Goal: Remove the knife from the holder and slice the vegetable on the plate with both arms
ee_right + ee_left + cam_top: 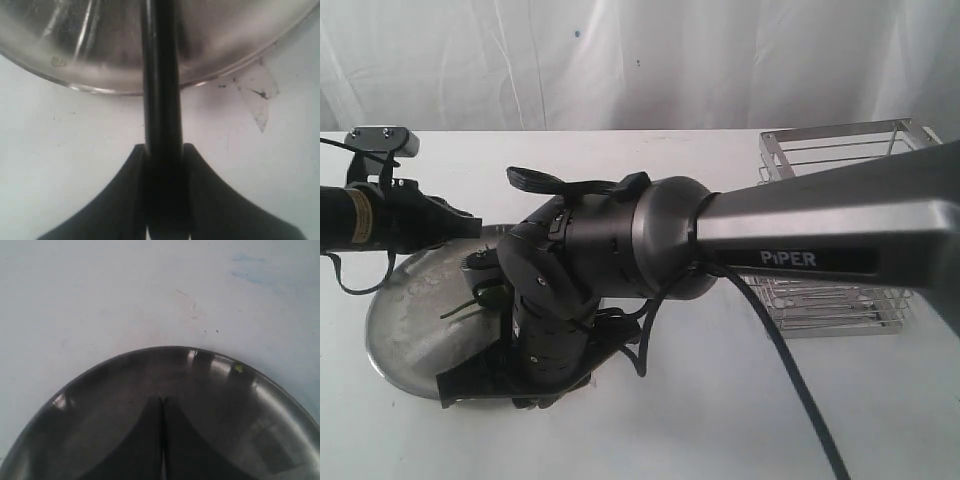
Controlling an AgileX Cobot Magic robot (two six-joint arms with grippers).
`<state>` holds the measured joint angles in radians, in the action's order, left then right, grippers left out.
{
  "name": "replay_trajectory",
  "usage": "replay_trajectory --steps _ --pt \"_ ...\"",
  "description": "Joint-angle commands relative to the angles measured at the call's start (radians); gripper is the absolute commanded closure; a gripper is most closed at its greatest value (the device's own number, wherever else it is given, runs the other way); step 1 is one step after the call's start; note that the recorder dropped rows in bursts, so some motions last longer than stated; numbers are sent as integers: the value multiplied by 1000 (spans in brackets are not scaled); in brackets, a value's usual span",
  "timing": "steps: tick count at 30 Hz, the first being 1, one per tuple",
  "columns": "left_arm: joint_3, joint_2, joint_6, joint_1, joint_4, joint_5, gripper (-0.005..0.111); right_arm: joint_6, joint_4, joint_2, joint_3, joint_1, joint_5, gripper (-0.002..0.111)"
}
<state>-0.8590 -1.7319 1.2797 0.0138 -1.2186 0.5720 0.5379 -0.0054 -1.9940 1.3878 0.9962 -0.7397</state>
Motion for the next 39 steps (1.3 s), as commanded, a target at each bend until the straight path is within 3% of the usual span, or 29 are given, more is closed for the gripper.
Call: replay_trajectory --steps 1,5,20,39 --pt "2 -56 -4 -2 32 48 107 3 -10 6 6 -1 6 108" --pt "2 -75 -51 -2 55 161 107 -7 -8 6 6 -1 6 108" --pt "0 -71 -49 -2 64 213 107 20 13 -22 77 -1 -142 108" --pt "0 -71 -60 -2 66 212 107 22 21 -22 77 -1 -80 108"
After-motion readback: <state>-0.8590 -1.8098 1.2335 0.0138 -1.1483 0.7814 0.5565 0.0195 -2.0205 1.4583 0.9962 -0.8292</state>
